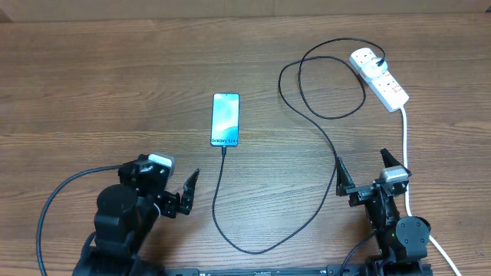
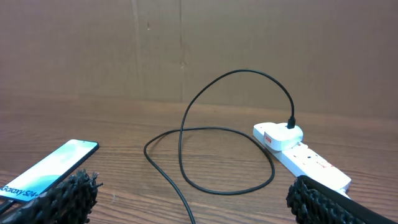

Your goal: Plug charger to phone and switch on socket

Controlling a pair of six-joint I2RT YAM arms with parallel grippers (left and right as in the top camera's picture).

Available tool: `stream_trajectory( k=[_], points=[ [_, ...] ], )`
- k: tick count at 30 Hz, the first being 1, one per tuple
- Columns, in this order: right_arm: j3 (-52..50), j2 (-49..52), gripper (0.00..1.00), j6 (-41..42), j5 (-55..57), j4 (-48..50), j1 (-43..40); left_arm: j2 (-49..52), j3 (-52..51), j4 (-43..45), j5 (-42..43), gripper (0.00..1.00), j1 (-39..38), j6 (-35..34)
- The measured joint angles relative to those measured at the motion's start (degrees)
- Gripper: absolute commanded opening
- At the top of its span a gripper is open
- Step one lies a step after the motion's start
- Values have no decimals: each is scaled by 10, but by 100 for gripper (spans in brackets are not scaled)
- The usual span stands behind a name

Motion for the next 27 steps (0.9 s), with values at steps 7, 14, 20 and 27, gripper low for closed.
stream_trajectory(
  k=[7,14,20,27],
  points=[
    [0,0,100,0,0,0,0,-58,-53,25,25,100,0,22],
    [0,0,100,0,0,0,0,-126,-83,36,29,100,0,23],
    [0,0,100,0,0,0,0,-141,-108,85,16,100,0,-9],
    [0,0,100,0,0,0,0,-141,-143,170,-20,100,9,-69]
  ],
)
